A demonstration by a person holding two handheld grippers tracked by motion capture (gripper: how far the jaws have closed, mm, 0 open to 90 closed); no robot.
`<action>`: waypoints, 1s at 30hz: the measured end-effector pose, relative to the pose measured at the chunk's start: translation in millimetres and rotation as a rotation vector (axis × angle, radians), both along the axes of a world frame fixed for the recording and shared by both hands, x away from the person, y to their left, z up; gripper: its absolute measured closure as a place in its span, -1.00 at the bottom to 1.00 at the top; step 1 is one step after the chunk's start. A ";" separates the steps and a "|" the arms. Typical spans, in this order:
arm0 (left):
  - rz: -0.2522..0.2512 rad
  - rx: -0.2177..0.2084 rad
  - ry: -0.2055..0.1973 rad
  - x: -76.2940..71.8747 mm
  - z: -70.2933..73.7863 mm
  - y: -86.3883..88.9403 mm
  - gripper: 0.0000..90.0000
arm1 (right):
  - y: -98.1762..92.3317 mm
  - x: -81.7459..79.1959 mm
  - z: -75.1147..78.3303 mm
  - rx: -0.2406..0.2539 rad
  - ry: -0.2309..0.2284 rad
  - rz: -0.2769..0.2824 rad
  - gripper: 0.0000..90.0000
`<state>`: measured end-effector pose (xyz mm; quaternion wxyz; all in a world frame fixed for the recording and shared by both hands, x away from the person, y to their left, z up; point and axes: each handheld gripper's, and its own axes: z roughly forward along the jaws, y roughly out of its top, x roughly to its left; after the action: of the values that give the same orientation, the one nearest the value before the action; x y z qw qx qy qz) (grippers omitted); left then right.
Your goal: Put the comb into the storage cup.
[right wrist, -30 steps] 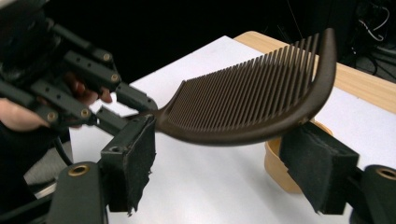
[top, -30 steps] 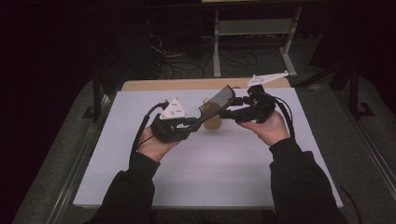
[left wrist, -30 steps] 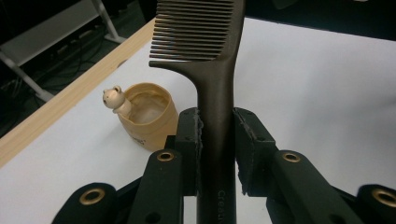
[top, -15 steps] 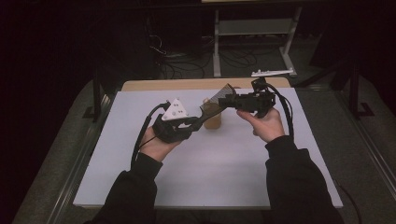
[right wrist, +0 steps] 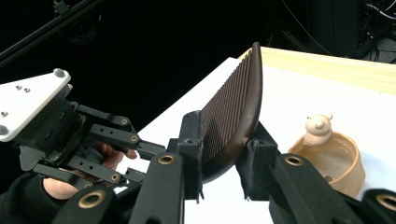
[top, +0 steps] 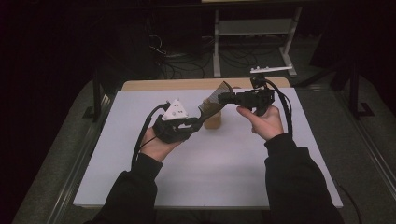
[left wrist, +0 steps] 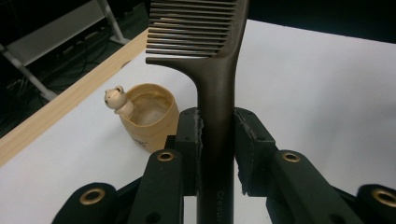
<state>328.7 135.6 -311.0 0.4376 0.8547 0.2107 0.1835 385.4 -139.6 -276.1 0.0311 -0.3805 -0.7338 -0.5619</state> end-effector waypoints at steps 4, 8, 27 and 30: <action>0.006 0.000 0.004 1.2 1.0 0.0 0.62 | 0.9 2.1 2.7 0.046 0.019 0.006 0.70; 0.012 0.004 0.004 2.1 0.0 -0.3 0.62 | 3.8 2.8 5.4 0.049 0.020 0.020 0.74; 0.016 -0.014 0.047 8.5 -6.2 -3.0 0.62 | 18.8 -0.4 18.8 0.002 0.005 0.060 0.84; 0.011 -0.025 0.057 9.9 -6.8 -2.7 0.61 | 20.0 -0.7 20.8 -0.010 -0.001 0.058 0.84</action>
<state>338.5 132.8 -317.7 0.4410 0.8529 0.2298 0.1589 384.7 -119.7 -255.4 0.0453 -0.3588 -0.7473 -0.5575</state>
